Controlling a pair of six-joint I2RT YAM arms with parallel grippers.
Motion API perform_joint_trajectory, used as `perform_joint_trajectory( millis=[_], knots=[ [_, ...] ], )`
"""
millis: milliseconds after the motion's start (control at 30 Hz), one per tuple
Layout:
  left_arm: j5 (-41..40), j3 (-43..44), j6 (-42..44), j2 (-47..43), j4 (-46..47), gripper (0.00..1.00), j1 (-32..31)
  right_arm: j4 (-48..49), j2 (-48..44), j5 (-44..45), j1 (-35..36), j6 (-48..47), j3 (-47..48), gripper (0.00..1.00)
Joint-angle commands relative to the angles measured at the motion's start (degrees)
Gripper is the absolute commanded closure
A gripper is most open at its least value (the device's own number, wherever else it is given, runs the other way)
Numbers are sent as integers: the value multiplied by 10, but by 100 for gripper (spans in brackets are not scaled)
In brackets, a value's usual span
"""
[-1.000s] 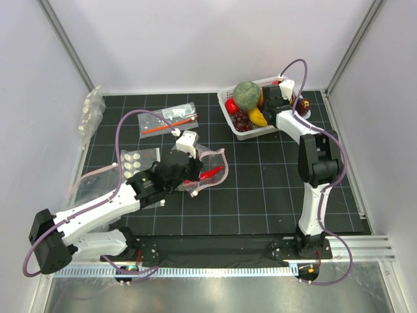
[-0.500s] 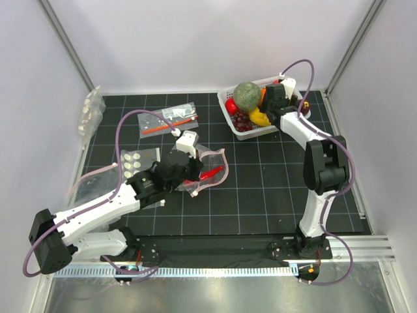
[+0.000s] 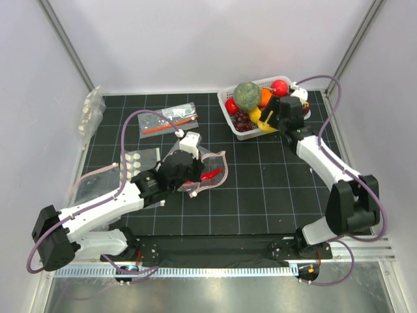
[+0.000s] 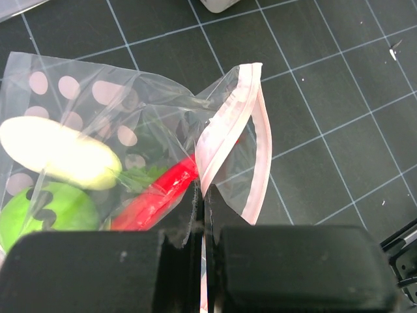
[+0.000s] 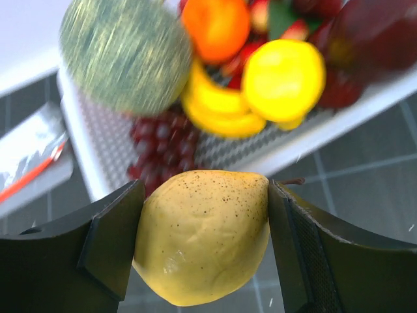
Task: Place the food in the zip-top bag and seal the zipper
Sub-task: Pick up the fake fruit from the bin, then place the fake fruit in the zipper food storage bag.
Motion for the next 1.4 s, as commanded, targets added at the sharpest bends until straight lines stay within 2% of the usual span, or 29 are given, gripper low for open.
perform_joint_trajectory(
  millis=[0,67,200,300,433,700,967,1133,1300,1367],
  knots=[
    [3,25,-1,5,11,100,2,44,-87,-73,27,37,-64,67],
    [4,29,-1,8,6,100,2,44,-111,-86,45,41,-82,68],
    [11,33,-4,16,-1,100,11,43,-170,-79,129,43,-121,67],
    [43,34,-15,27,-1,100,31,50,-208,-74,185,45,-146,68],
    [78,36,-25,39,-1,100,50,73,-242,-75,225,48,-179,69],
    [85,23,-39,3,-4,100,78,196,-249,-146,269,46,-246,70],
    [85,20,-46,-24,-4,100,79,243,-212,-182,345,6,-237,71],
    [128,23,-67,-50,-13,100,79,256,-217,-186,349,7,-242,72],
    [192,14,-104,-87,13,100,80,254,-236,-156,349,12,-255,73],
    [238,11,-111,-92,29,100,79,255,-246,-118,349,13,-261,73]
  ],
)
